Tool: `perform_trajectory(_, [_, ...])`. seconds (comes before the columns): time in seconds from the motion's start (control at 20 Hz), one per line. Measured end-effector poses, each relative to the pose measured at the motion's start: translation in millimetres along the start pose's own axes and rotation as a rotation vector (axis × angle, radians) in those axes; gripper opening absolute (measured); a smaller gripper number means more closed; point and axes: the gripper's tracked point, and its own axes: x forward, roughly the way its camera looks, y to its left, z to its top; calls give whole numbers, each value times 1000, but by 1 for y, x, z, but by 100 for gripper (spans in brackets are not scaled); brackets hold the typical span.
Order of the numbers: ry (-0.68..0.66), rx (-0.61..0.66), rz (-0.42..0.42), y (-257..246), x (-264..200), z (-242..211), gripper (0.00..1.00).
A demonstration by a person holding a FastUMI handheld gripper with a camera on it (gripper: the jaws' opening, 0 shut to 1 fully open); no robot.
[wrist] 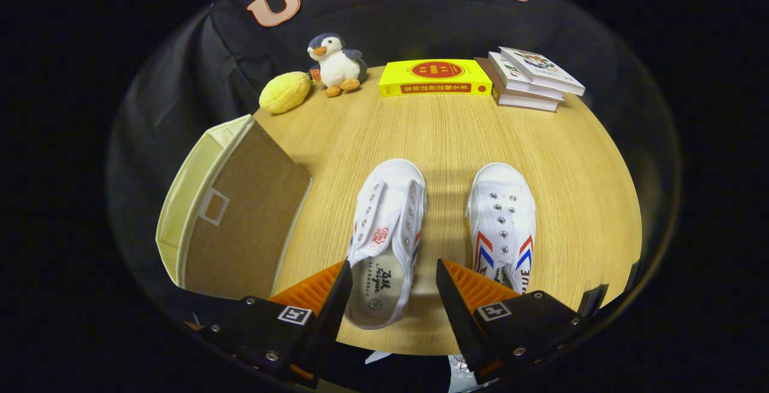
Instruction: Open the storage box then place both shoes into the box .Put the left shoe in first, then the right shoe, with the right side of both shoes facing outward in a uniform manner.
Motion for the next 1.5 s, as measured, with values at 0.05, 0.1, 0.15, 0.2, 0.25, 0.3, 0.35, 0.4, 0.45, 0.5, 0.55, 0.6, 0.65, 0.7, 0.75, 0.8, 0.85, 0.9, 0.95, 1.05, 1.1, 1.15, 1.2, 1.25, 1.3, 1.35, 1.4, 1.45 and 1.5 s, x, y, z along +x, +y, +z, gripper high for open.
perform_trajectory(0.05, [8, -5, -16, -6, 5, -3, 82])
perform_trajectory(0.1, [9, -6, -30, -11, 9, -4, 80])
perform_trajectory(0.15, [1, -7, -35, -14, 13, -3, 80])
perform_trajectory(0.2, [-12, -13, -39, -15, 18, -1, 78])
perform_trajectory(0.25, [-26, -25, -50, -18, 22, 2, 77])
perform_trajectory(0.3, [-41, -42, -64, -22, 28, 4, 75])
perform_trajectory(0.35, [-49, -62, -73, -24, 35, 6, 74])
perform_trajectory(0.4, [-48, -81, -71, -25, 40, 5, 72])
perform_trajectory(0.45, [-52, -92, -70, -25, 44, 6, 69])
perform_trajectory(0.5, [-63, -96, -77, -27, 49, 8, 65])
perform_trajectory(0.55, [-71, -95, -81, -28, 52, 10, 60])
perform_trajectory(0.6, [-74, -88, -74, -26, 55, 11, 57])
perform_trajectory(0.65, [-79, -77, -67, -24, 56, 12, 53])
perform_trajectory(0.7, [-87, -69, -57, -21, 59, 15, 49])
perform_trajectory(0.75, [-98, -60, -53, -20, 59, 20, 47])
perform_trajectory(0.8, [-112, -47, -51, -20, 63, 25, 41])
perform_trajectory(0.85, [-124, -34, -48, -19, 65, 30, 37])
perform_trajectory(0.9, [-124, -24, -52, -17, 70, 31, 29])
perform_trajectory(0.95, [-123, -19, -78, -23, 70, 31, 26])
perform_trajectory(1.05, [-121, -4, -87, -24, 71, 32, 15])
perform_trajectory(1.1, [-116, 10, -85, -25, 71, 32, 11])
perform_trajectory(1.15, [-108, 33, -76, -25, 70, 32, 8])
perform_trajectory(1.2, [-102, 62, -62, -23, 69, 33, 4])
perform_trajectory(1.25, [-96, 88, -63, -23, 67, 34, 4])
perform_trajectory(1.3, [-82, 100, -66, -23, 65, 35, 4])
perform_trajectory(1.35, [-76, 108, -70, -23, 63, 36, 4])
perform_trajectory(1.4, [-78, 115, -69, -22, 59, 39, 4])
perform_trajectory(1.45, [-83, 127, -65, -21, 54, 42, 4])
perform_trajectory(1.5, [-86, 144, -60, -19, 49, 45, 4])
